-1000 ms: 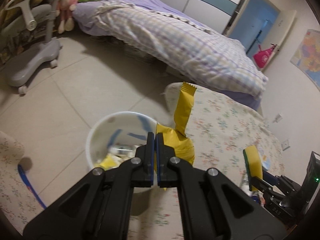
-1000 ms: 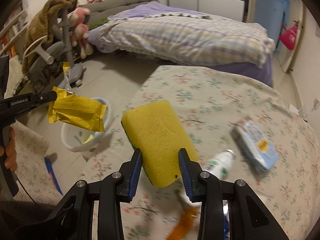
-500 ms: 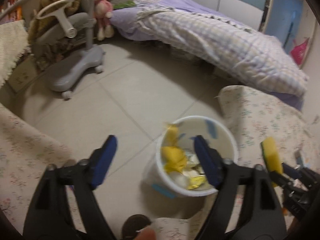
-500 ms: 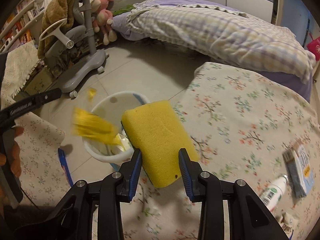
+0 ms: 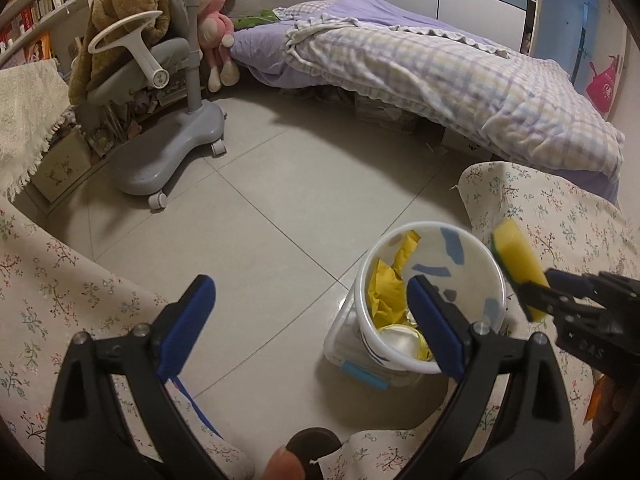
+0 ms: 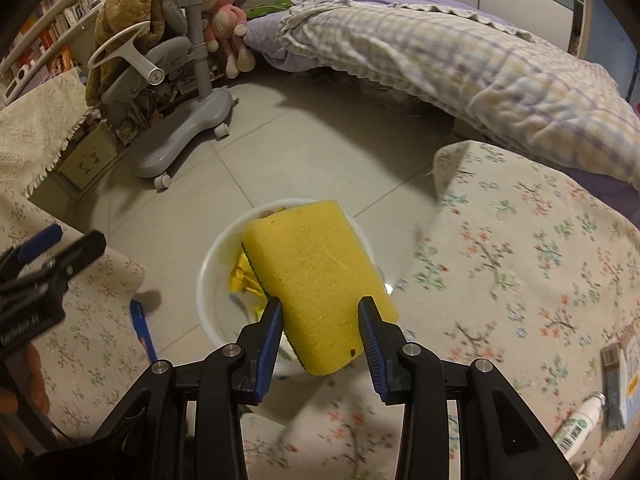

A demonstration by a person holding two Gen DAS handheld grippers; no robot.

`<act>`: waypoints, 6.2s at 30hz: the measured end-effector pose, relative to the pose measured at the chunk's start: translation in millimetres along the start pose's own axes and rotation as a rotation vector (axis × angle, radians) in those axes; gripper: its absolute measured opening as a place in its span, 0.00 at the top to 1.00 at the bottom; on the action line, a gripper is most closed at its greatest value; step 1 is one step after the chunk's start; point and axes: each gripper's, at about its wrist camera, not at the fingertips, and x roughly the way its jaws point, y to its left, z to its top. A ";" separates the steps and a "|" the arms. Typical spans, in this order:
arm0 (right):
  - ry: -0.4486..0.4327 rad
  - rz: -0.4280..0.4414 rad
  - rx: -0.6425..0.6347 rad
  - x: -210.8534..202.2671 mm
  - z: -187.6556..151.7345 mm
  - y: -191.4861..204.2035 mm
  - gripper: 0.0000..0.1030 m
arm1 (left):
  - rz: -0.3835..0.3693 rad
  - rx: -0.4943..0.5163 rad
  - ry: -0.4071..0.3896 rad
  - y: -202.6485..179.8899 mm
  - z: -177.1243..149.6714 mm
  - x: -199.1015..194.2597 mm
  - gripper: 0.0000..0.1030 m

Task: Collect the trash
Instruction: 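Carry the sponge and wrapper over the white bin and open both grippers, then move both open grippers back toward the remaining trash on the table, then grasp the white AD bottle with the left gripper while the right gripper grasps the pecan kernels bag, then carry the bottle and bag over the white bin and open both grippers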

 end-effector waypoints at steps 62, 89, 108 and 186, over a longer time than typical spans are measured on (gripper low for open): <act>0.154 -0.199 0.497 -118.5 -198.7 -243.9 0.20 | -0.285 0.408 0.146 -224.0 -66.1 -28.6 0.06; 0.050 -0.272 0.582 -176.0 -225.0 -286.7 0.41 | -0.438 0.484 0.285 -337.1 -93.9 -15.7 0.06; 0.044 -0.295 0.576 -179.4 -227.6 -289.7 0.41 | -0.590 0.468 0.387 -363.0 -108.1 -3.8 0.58; 0.061 0.006 0.226 9.0 -19.3 -40.8 0.41 | -0.134 0.046 0.212 -17.1 -19.4 41.2 0.10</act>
